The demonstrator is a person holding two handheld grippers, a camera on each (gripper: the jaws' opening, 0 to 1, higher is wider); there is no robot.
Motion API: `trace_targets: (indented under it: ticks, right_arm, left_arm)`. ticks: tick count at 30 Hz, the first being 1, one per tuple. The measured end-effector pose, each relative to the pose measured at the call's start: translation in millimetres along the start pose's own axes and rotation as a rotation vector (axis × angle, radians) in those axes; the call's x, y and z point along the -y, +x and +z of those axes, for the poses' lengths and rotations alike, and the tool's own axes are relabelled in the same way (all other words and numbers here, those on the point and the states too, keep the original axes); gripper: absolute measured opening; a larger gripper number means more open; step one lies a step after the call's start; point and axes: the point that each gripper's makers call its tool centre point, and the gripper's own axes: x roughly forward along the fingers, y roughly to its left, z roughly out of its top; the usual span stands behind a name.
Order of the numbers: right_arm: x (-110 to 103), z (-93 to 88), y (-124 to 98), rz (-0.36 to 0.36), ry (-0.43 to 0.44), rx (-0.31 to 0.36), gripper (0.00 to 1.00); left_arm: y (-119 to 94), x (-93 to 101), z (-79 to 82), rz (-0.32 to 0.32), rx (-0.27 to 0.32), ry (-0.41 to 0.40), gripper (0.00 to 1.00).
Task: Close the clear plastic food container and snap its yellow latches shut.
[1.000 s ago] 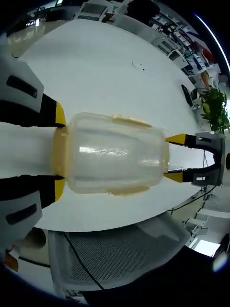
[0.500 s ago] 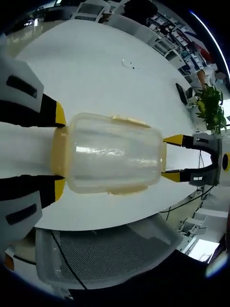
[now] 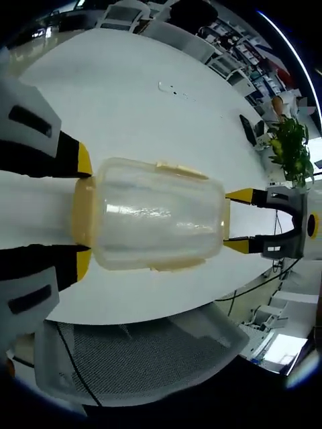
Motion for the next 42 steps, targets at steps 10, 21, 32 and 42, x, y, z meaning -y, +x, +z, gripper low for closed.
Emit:
trace_targets:
  ticks: [10,21,32,42]
  right_arm:
    - [2,-20.7,-3,0.005,0.002,-0.015,0.35]
    - [6,-46.2,-9,0.004,0.005,-0.036,0.36]
    - [6,-67.0,-13,0.003,0.006,-0.061,0.36]
    - [10,-81.2,-15,0.003,0.0,-0.097,0.36]
  left_arm:
    - [15,-0.4,15.1,-0.004,0.015,-0.007,0.32]
    - [27,-3.0,36.6,-0.011,0.03,-0.002,0.32]
    - [42,-4.2,53.7,-0.017,0.045,0.002,0.32]
    - [53,-5.6,63.5,-0.015,0.049,0.0,0.32]
